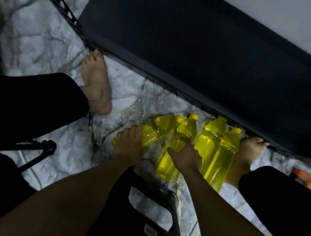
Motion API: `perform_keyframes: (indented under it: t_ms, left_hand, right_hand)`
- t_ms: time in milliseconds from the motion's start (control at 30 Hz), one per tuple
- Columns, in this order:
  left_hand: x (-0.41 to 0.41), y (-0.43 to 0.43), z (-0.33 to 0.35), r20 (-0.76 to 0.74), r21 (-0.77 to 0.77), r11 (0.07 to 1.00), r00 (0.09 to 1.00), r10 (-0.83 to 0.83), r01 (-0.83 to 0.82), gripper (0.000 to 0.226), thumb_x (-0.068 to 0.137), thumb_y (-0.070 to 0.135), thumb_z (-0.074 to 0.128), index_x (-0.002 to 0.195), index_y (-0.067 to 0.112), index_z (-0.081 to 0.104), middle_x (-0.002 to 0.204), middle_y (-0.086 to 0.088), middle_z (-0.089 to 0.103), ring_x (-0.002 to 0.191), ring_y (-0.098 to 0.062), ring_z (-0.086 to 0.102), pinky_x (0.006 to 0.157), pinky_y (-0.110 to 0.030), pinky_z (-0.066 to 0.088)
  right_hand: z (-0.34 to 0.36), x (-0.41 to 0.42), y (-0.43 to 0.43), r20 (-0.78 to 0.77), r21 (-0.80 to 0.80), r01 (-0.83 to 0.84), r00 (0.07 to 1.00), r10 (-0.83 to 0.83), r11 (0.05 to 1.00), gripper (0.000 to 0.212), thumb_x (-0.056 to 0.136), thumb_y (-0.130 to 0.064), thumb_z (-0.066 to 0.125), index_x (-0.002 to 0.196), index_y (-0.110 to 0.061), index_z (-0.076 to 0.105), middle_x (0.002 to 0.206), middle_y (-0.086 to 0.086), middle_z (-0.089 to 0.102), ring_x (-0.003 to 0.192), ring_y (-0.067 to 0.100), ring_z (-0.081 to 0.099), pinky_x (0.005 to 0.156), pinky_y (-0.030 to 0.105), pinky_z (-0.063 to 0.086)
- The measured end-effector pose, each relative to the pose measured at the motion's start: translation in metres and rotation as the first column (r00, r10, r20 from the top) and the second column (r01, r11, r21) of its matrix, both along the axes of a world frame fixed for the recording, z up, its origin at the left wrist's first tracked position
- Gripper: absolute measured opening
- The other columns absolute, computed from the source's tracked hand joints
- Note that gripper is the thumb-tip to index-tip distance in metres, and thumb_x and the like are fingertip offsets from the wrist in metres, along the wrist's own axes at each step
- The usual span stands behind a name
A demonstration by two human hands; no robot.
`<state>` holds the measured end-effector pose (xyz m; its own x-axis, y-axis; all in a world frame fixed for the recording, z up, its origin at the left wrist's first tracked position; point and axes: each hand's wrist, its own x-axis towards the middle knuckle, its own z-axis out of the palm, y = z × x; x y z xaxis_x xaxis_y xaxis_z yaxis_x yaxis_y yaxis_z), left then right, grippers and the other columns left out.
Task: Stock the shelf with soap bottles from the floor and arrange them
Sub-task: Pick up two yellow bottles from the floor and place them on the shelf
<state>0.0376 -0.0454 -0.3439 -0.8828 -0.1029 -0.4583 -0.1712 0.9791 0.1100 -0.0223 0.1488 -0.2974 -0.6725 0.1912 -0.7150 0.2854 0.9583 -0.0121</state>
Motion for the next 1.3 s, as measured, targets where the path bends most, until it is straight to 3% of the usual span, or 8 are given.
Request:
perform_keyframes:
  t_ms: [233,333,433,700,867,967,1133,1300]
  left_hand:
    - [-0.019,-0.008,0.002,0.133,0.071,0.99,0.984,0.115,-0.125,0.101,0.071,0.065,0.068,0.151,0.023,0.024,0.14,-0.009,0.042,0.123,-0.035,0.047,0.097,-0.048,0.041]
    - [-0.028,-0.019,-0.001,0.146,0.128,0.981,0.981,0.128,-0.147,0.095,0.065,0.061,0.078,0.14,0.022,0.035,0.133,-0.008,0.044,0.119,-0.035,0.048,0.093,-0.048,0.045]
    - [-0.035,-0.029,-0.007,0.187,0.188,0.966,0.972,0.141,-0.177,0.1,0.063,0.059,0.08,0.143,0.022,0.033,0.133,-0.009,0.044,0.12,-0.036,0.047,0.091,-0.049,0.044]
    - [-0.038,-0.032,-0.006,0.247,0.219,0.958,0.96,0.129,-0.185,0.106,0.063,0.058,0.08,0.149,0.024,0.028,0.139,-0.011,0.043,0.119,-0.042,0.048,0.091,-0.052,0.048]
    - [-0.05,-0.039,-0.001,0.369,0.298,0.93,0.924,0.095,-0.215,0.111,0.063,0.057,0.082,0.15,0.017,0.026,0.141,-0.019,0.042,0.118,-0.049,0.049,0.095,-0.055,0.045]
    - [-0.055,-0.034,0.021,0.384,0.286,0.906,0.903,0.191,-0.313,0.114,0.052,0.068,0.074,0.145,0.017,0.033,0.139,-0.016,0.044,0.121,-0.047,0.049,0.096,-0.057,0.045]
    - [-0.057,-0.019,0.065,0.347,0.34,0.852,0.895,0.281,-0.399,0.133,0.041,0.077,0.056,0.152,0.01,0.027,0.145,-0.019,0.041,0.129,-0.044,0.046,0.101,-0.054,0.044]
    - [-0.059,-0.006,0.133,0.129,0.407,0.861,0.953,0.276,-0.304,0.091,0.054,0.06,0.077,0.127,0.015,0.045,0.125,-0.014,0.051,0.115,-0.042,0.055,0.089,-0.048,0.049]
  right_hand:
    - [-0.007,-0.009,-0.017,0.047,0.084,0.064,0.997,-0.068,0.994,0.11,0.088,-0.064,0.059,0.155,0.004,0.005,0.136,0.018,0.058,0.123,0.035,0.058,0.093,0.04,0.049]
    - [-0.014,-0.008,-0.025,0.05,0.139,0.044,0.997,-0.051,0.989,0.119,0.086,-0.073,0.053,0.154,0.009,-0.002,0.138,0.019,0.055,0.12,0.035,0.06,0.088,0.041,0.051]
    - [-0.02,-0.005,-0.032,0.041,0.168,0.05,0.997,-0.058,0.984,0.128,0.081,-0.078,0.053,0.152,0.012,-0.006,0.142,0.02,0.049,0.118,0.035,0.061,0.086,0.04,0.052]
    - [-0.029,0.001,-0.044,-0.012,0.182,0.047,0.999,-0.045,0.982,0.133,0.077,-0.068,0.068,0.15,0.013,-0.008,0.143,0.024,0.041,0.117,0.032,0.061,0.084,0.038,0.053]
    - [-0.029,-0.009,-0.033,-0.001,-0.018,0.286,0.958,-0.287,0.958,0.127,0.079,-0.047,0.079,0.154,0.001,-0.011,0.154,0.025,0.027,0.134,0.043,0.044,0.103,0.046,0.043]
    - [-0.018,-0.005,-0.026,-0.058,-0.122,0.32,0.943,-0.329,0.939,0.126,0.079,-0.049,0.078,0.156,0.0,-0.009,0.153,0.026,0.03,0.132,0.045,0.045,0.102,0.047,0.043]
    - [0.02,0.02,-0.019,-0.193,-0.295,0.351,0.889,-0.415,0.889,0.118,0.077,-0.04,0.081,0.155,0.003,0.003,0.142,0.026,0.041,0.127,0.044,0.048,0.098,0.043,0.044]
    - [0.072,0.027,-0.014,-0.324,-0.487,0.315,0.801,-0.503,0.815,0.112,0.073,-0.028,0.085,0.155,-0.006,0.014,0.138,0.021,0.044,0.121,0.039,0.052,0.087,0.039,0.046]
